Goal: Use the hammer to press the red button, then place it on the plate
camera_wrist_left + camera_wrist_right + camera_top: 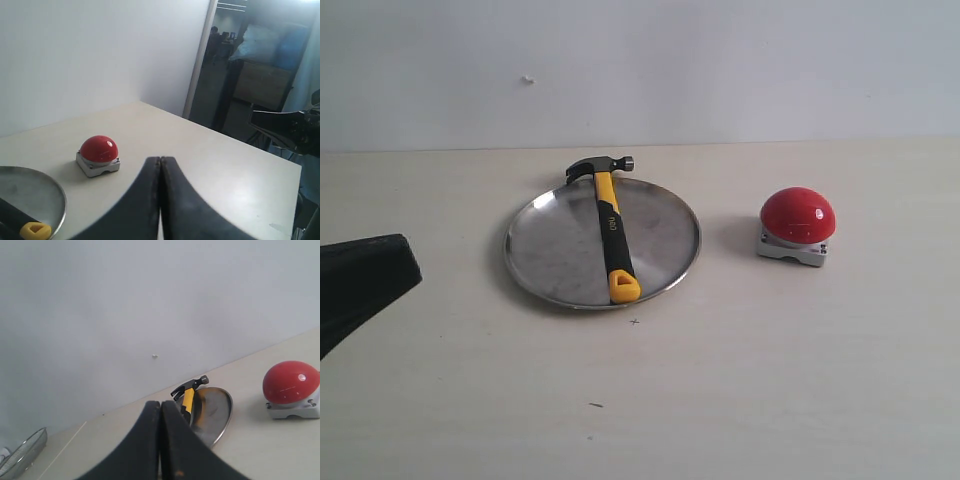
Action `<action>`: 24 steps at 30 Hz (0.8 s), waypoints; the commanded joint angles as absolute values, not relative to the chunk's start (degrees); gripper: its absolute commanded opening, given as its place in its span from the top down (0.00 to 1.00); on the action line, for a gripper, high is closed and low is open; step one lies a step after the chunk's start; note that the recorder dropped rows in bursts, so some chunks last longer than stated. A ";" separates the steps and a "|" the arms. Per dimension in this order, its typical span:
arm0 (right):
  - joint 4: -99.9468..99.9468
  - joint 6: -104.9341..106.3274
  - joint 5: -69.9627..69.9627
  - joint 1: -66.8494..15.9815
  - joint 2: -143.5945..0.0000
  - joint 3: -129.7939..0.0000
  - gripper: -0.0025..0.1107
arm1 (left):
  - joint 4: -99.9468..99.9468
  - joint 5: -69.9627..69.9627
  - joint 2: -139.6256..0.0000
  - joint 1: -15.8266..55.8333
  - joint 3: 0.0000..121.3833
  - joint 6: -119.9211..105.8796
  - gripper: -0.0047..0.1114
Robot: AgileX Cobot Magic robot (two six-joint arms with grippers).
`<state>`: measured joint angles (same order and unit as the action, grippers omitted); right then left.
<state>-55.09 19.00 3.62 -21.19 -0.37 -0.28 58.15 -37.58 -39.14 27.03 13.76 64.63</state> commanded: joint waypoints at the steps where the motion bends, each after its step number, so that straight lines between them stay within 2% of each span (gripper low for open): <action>1: -54.95 19.36 3.31 -20.82 0.00 0.00 0.98 | 58.45 -37.80 -38.72 27.38 13.57 62.20 0.95; 15: -54.95 19.36 3.31 -20.82 0.00 0.00 0.98 | 54.07 -35.85 -38.48 27.38 13.57 62.83 0.95; 24: -54.95 19.36 3.31 -20.82 0.00 0.00 0.98 | 52.17 -26.01 -22.49 21.21 10.21 74.14 0.95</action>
<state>-55.09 19.00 3.62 -21.19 -0.37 -0.28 53.64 -29.57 -27.90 23.44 12.14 70.87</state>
